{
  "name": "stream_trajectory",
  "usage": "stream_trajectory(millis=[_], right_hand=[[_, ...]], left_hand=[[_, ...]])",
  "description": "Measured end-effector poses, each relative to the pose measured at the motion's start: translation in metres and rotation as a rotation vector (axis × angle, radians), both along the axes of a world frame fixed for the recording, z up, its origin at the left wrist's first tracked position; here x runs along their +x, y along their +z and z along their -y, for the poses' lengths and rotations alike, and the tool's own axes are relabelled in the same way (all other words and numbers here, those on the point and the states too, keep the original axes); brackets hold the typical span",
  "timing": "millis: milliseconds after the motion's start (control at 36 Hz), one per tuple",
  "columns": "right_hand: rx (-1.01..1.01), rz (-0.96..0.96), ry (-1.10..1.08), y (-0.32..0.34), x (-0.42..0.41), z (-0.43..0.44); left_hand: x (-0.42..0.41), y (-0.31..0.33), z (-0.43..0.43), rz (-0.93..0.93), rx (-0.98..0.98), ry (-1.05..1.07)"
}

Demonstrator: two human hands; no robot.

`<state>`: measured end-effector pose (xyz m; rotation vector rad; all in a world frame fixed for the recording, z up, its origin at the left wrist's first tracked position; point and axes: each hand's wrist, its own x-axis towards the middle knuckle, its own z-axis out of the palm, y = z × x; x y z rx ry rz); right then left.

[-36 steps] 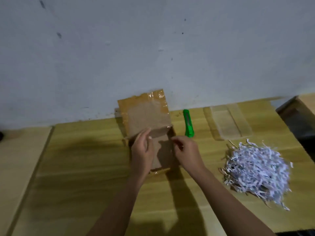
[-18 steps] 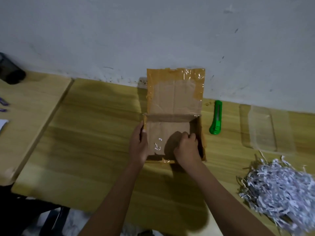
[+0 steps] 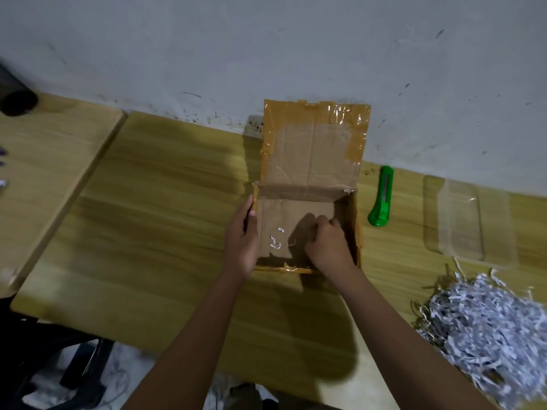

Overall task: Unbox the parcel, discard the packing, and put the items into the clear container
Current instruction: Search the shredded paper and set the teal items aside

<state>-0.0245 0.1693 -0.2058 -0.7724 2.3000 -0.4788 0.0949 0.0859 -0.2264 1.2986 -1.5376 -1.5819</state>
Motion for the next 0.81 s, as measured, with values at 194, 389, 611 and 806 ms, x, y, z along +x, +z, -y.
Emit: stream_trajectory(millis=[194,389,611,806], right_hand=[[-0.18,0.13,0.213,-0.002,0.013,0.017],[-0.229,0.031,0.406,-0.012,-0.003,0.013],[-0.352,0.064,0.649,-0.023,0.003,0.026],[-0.397,0.092,0.758,-0.024,0.002,0.03]], left_hand=[[0.002,-0.005,0.002,-0.105,0.039,0.025],[-0.001,-0.005,0.001,-0.119,0.054,0.075],[0.001,-0.005,0.002,-0.081,0.021,0.045],[0.002,0.001,-0.001,0.001,-0.019,0.04]])
